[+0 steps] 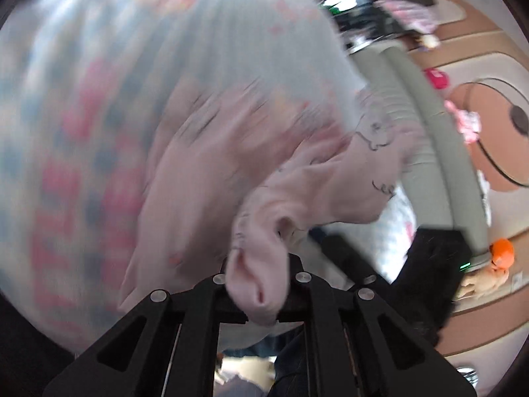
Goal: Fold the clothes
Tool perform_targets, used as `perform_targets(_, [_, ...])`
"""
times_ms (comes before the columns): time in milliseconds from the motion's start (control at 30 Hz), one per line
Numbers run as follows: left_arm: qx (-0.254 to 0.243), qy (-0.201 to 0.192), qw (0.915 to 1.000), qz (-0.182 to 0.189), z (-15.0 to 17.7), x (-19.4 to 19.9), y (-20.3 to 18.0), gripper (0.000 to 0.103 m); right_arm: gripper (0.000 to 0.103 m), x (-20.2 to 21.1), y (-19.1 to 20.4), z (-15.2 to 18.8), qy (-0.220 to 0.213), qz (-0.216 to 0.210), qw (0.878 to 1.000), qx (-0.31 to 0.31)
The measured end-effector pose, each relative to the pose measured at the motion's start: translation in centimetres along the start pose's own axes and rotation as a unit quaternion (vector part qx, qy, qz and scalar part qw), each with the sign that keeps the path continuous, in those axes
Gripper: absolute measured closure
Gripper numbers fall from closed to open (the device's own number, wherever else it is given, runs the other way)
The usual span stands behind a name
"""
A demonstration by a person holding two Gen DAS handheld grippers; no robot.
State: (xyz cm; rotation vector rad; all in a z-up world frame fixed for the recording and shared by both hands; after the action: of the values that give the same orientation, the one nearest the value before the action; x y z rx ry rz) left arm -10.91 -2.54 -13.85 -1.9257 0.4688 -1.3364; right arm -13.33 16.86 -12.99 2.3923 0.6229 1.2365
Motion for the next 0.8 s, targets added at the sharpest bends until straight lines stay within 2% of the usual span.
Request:
perform_targets(67, [0.006, 0.002, 1.0000, -0.005, 0.1, -0.1, 0.8, 0.090, 0.026, -1.8, 1.2, 0.3, 0.020, -0.005, 1.000, 0.012])
perform_targets(133, [-0.002, -0.009, 0.9999, -0.012, -0.2, 0.7, 1.0, 0.088, 0.026, -4.1, 1.1, 1.2, 0.058, 0.049, 0.997, 0.029])
perform_targets(167, [-0.009, -0.015, 0.9997, -0.017, -0.2, 1.2, 1.1, 0.087, 0.026, -4.4, 1.0, 1.4, 0.061, 0.053, 0.996, 0.029])
perform_targets(300, [-0.039, -0.031, 0.9976, -0.048, 0.0, 2.8, 1.1, 0.084, 0.026, -3.4, 0.7, 0.9, 0.050, 0.048, 0.997, 0.019])
perform_targets(400, [-0.054, -0.025, 0.9949, -0.081, 0.4, 3.3, 1.1, 0.077, 0.026, -2.5, 0.3, 0.8, 0.036, 0.058, 0.998, 0.016])
perform_targets(500, [-0.075, -0.045, 0.9894, -0.116, 0.4, 4.5, 0.8, 0.062, 0.026, -1.7, -0.5, 1.2, 0.029, 0.054, 0.998, -0.002])
perform_targets(533, [-0.080, -0.057, 0.9876, -0.123, 0.4, 4.9, 0.7, 0.053, 0.026, -1.4, -0.6, 1.3, 0.027, 0.051, 0.998, -0.008])
perform_targets(600, [-0.088, -0.078, 0.9845, -0.130, 0.4, 5.6, 0.5, 0.052, 0.026, -0.3, -0.6, 1.6, 0.017, 0.049, 0.999, -0.010])
perform_targets(733, [-0.096, -0.089, 0.9873, -0.089, -0.1, 5.7, 0.2, 0.052, 0.026, 1.4, -0.5, 1.8, -0.005, 0.056, 0.998, -0.011])
perform_targets(800, [-0.101, -0.084, 0.9842, -0.119, -0.4, 4.6, 0.4, 0.052, 0.026, 0.7, -0.7, 2.2, 0.006, 0.059, 0.998, -0.011])
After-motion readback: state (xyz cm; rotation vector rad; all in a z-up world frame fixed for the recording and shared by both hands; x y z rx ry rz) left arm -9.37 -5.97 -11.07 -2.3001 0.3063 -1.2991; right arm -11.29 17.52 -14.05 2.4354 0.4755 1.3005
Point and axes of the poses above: each gripper's, at about its wrist camera, not at the fingertips, and x roughly against the way its jaws point, y to its left, z to its underside, the point moved 4 cm from there along -x, roughly the way its jaws point
